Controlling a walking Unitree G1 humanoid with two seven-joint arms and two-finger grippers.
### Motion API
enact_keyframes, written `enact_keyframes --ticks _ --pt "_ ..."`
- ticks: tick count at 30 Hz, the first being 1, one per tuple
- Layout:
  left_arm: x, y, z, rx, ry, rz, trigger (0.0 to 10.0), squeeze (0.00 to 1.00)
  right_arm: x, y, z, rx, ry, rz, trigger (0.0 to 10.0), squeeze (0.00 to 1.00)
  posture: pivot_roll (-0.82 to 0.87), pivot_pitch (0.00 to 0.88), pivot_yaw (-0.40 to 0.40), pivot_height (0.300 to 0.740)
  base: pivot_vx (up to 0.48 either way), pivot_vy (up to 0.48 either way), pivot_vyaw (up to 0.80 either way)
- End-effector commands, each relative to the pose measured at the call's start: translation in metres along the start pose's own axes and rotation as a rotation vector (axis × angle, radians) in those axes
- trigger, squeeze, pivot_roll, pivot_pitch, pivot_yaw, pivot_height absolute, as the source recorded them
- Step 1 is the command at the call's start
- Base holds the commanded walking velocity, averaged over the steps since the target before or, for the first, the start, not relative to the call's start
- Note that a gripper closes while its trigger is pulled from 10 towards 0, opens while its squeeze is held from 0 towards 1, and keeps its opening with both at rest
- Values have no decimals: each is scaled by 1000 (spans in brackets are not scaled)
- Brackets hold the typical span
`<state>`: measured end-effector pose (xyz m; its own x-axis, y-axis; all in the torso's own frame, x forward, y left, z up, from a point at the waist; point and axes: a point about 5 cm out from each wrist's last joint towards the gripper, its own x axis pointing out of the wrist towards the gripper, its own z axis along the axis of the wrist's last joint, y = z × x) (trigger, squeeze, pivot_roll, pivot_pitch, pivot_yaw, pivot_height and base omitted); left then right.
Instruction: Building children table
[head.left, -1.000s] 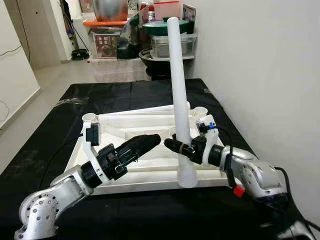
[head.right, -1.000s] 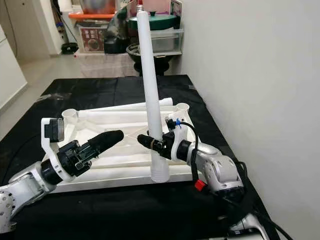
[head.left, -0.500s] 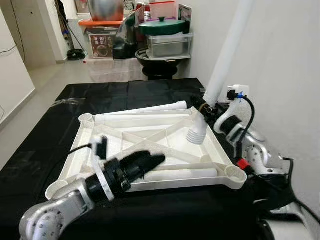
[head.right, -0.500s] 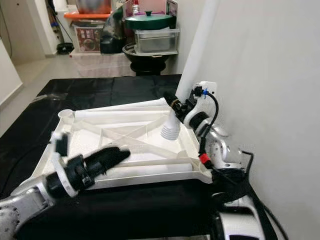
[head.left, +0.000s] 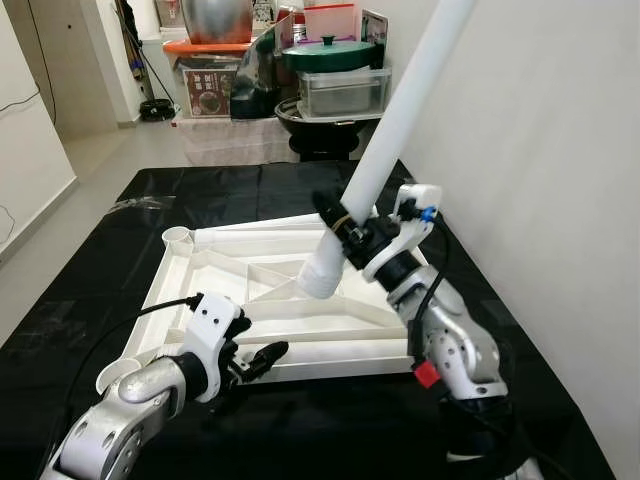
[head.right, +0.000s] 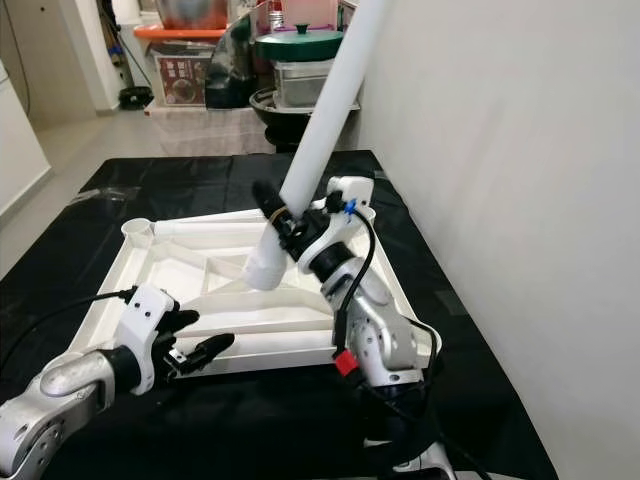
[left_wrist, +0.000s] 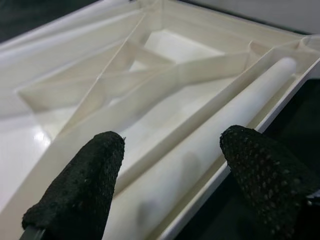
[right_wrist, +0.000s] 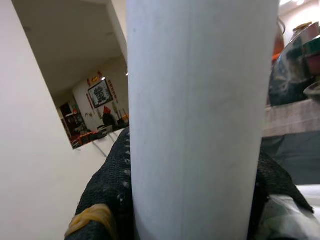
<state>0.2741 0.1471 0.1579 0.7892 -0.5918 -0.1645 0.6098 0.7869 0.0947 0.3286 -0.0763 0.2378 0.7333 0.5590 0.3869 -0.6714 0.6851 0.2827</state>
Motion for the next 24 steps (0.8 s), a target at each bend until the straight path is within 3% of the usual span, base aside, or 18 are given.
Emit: enact_keyframes --ticks 1,3,11,16,24 --pt "3 -4 4 44 -15 -19 10000 0 0 4 -2 -16 -4 3 0 0 19 0 27 740 0 0 0" --pt "8 -5 10 118 -45 -11 10000 0 0 8 -11 -19 18 -2 0 0 19 0 28 740 0 0 0" --pt "16 -7 19 90 -112 -25 10000 0 1 21 -22 -6 45 22 0 0 17 0 30 740 0 0 0" --pt "22 -7 14 80 -104 -15 10000 0 2 44 -31 28 60 121 0 0 12 0 33 740 0 0 0" --pt "29 -8 12 65 -124 -11 10000 0 -5 58 -38 51 108 229 0 0 4 0 31 740 0 0 0"
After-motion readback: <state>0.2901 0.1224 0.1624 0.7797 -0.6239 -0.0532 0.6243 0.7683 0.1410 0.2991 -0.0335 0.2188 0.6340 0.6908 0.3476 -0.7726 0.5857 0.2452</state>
